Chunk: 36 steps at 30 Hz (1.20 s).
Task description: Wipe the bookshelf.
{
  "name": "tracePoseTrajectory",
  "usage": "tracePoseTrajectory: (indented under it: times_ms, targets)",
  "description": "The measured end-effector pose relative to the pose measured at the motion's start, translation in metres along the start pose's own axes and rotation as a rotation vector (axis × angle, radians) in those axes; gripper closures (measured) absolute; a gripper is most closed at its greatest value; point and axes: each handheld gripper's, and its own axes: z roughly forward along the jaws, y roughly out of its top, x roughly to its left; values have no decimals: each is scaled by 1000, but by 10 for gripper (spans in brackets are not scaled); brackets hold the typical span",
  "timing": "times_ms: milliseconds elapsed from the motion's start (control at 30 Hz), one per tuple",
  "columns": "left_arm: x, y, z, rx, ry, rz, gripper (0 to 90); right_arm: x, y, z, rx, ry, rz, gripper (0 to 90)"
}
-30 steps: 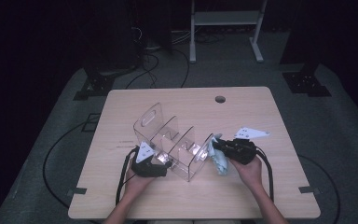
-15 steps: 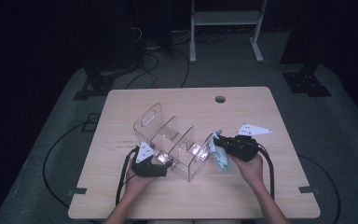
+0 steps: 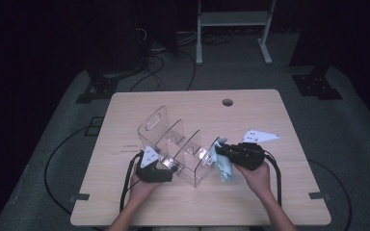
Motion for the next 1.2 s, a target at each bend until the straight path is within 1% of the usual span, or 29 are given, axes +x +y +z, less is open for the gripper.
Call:
tracePoseTrajectory:
  times_ms: [67, 133, 167, 200, 233, 267, 333, 400, 433, 467, 500, 567, 600, 633, 667, 733, 767, 800, 900, 967, 1033, 1067, 1100, 1167, 1200]
  targets:
    - [0, 0, 0, 1, 1, 0, 76, 8, 0, 0, 12, 22, -20, 790]
    - [0, 0, 0, 0, 0, 3, 76, 10, 1, -1, 20, 15, -29, 791]
    - [0, 1, 0, 1, 1, 4, 76, 6, 1, -1, 19, 11, -21, 791]
    - [0, 1, 0, 1, 1, 4, 76, 6, 1, -1, 19, 11, -21, 791]
    - [0, 1, 1, 2, 2, 8, 76, -1, 1, -1, 12, -3, 13, 791]
    - [-1, 1, 1, 0, 4, 7, 76, -1, 1, -2, 7, -6, 10, 791]
    - [-1, 1, 2, -3, 7, 3, 76, 6, 1, -1, 14, -12, -28, 791]
    - [-1, 1, 2, -2, 6, 3, 76, 16, 1, -1, 23, 5, -64, 791]
    - [-1, 1, 2, -3, 5, 3, 76, 20, 2, -1, 28, 14, -72, 791]
    - [-1, 1, 2, -3, 5, 3, 76, 21, 3, -1, 34, 10, -76, 791]
    - [-1, 1, 2, -3, 6, 4, 76, 21, 3, -2, 31, 2, -74, 791]
    - [-1, 1, 2, -2, 7, 4, 76, 16, 4, -5, 14, -9, -42, 791]
    - [-1, 1, 2, -2, 7, 4, 76, 16, 4, -5, 14, -9, -42, 791]
    - [-1, 1, 2, -2, 8, 3, 76, 15, 5, -6, 4, -5, -25, 791]
    - [-2, 1, 2, -4, 9, 3, 76, 17, 6, -7, 2, 3, -30, 791]
    - [-1, 1, 3, -7, 9, 2, 76, 25, 9, -6, -1, 50, -38, 791]
    - [-1, 1, 3, -7, 8, 2, 76, 29, 11, -7, -5, 60, -48, 791]
    - [-1, 1, 3, -7, 8, 2, 76, 31, 14, -8, -5, 58, -60, 791]
    - [-1, 2, 3, -3, 8, 1, 76, 27, 19, -9, -14, 47, -49, 791]
    - [-1, 2, 3, -2, 9, -2, 76, 27, 21, -8, -18, 52, -37, 791]
    - [-1, 2, 3, 0, 7, -5, 76, 34, 21, -6, -14, 74, -57, 791]
    - [0, 2, 4, 0, 7, -7, 77, 37, 21, -4, -16, 79, -72, 791]
    - [0, 2, 4, 0, 7, -9, 77, 38, 21, -3, -11, 74, -82, 791]
    - [-1, 2, 4, -1, 11, -9, 77, 34, 23, -3, -14, 76, -64, 792]
    - [-1, 2, 4, -4, 12, -8, 77, 30, 23, -4, -18, 68, -56, 791]
